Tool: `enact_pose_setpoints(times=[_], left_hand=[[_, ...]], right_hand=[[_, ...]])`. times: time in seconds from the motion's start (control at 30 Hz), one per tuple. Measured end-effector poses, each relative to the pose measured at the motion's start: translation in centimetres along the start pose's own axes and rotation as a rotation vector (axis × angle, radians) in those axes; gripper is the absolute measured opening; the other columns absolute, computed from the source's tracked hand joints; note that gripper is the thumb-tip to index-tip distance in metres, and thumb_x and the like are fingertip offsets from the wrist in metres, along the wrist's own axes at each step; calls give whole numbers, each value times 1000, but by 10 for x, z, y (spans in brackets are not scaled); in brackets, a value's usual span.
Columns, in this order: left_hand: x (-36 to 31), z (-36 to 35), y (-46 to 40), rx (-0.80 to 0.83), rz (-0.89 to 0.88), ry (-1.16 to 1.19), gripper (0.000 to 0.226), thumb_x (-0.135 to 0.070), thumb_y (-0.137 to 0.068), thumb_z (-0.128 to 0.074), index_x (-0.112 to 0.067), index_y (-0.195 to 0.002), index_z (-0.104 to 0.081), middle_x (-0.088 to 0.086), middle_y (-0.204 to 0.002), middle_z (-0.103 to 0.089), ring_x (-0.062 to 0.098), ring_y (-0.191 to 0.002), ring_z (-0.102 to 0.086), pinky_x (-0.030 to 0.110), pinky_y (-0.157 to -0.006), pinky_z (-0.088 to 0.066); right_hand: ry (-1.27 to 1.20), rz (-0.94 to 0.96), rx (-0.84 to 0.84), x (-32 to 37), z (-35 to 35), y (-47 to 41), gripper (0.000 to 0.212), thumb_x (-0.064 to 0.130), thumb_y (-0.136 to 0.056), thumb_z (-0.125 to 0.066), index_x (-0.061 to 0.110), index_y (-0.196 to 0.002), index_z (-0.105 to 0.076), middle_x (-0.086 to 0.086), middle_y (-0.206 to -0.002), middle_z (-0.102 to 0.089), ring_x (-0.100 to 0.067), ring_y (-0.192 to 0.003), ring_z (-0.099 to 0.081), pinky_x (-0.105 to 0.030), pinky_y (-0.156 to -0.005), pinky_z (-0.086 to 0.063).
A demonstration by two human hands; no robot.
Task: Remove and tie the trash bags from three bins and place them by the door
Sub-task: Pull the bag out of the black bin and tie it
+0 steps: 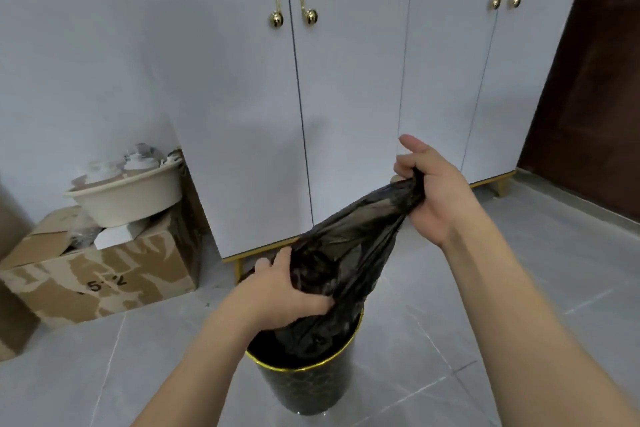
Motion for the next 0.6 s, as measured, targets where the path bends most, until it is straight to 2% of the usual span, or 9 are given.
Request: enact_pose_setpoints(times=[0.07,0.1,0.13,0.2,0.23,0.3,0.37,0.47,0.6], left_hand=[[-11,-1,-1,-9,-68,-233,57,-64,-70,-60,-23,-110,-59,-3,-101,-63,20,-96,-63,29,-74,-51],[-20,0,0,-63,-122,-259,38,-55,-80,-57,-19,-91,-63,-3,-84,-64,19,-84,-64,28,-65,-48],[-30,3,2,-132,-175,-220,30,-46,-87,-54,-17,-82,-61,-2,-75,-62,18,-76,-63,29,-61,-45],[-52,14,13,-268,-259,79,30,-39,-93,-51,-15,-80,-62,0,-70,-63,15,-68,-61,30,-62,-45],[-61,20,21,-280,-273,358,29,-37,-94,-51,-14,-82,-64,1,-72,-65,16,-70,-62,30,-66,-46],[-80,28,38,-131,-296,978,26,-32,-94,-54,-12,-93,-71,6,-91,-73,22,-89,-69,35,-84,-51],[-95,30,55,68,-345,1294,33,-27,-94,-53,-4,-113,-67,16,-112,-71,31,-105,-67,44,-97,-50],[-106,27,75,267,-397,1402,45,-27,-87,-50,1,-120,-64,19,-117,-68,31,-106,-67,42,-93,-54],[-114,27,86,444,-487,1428,42,-28,-84,-48,-3,-106,-72,15,-109,-71,28,-96,-69,38,-88,-55]], right_hand=[[52,97,10,25,-4,7,31,2,-91,-49,23,-111,-61,1,-67,-45,-12,-52,-37,-24,-52,-32],[97,144,4,36,-6,9,31,2,-91,-50,24,-108,-63,0,-71,-46,-12,-54,-37,-25,-53,-33],[143,187,-5,46,-7,11,31,2,-90,-51,25,-106,-64,-1,-74,-46,-13,-55,-37,-26,-52,-34],[235,268,-33,60,-9,15,29,3,-89,-53,25,-104,-64,-2,-76,-46,-13,-53,-36,-25,-50,-34],[303,313,-59,66,-9,16,28,5,-87,-54,27,-103,-64,-2,-77,-46,-13,-53,-37,-25,-51,-36],[435,388,-130,74,-7,19,24,10,-87,-56,29,-101,-64,1,-82,-49,-10,-58,-40,-24,-58,-40],[509,430,-195,80,-3,22,22,11,-90,-54,25,-105,-63,3,-86,-51,-6,-62,-42,-12,-56,-42],[574,459,-220,82,-1,24,22,11,-92,-52,21,-109,-63,7,-89,-53,1,-71,-48,-3,-56,-39],[537,459,-194,88,-3,28,20,8,-90,-52,20,-98,-66,12,-76,-50,-1,-73,-46,-12,-65,-37]])
Point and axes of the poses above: each hand's wrist, its own y-axis away from the middle knuckle, its own z-axis out of the back of the hand, x = y × z, the point moved 4 cm from there along -y, towards the middle knuckle
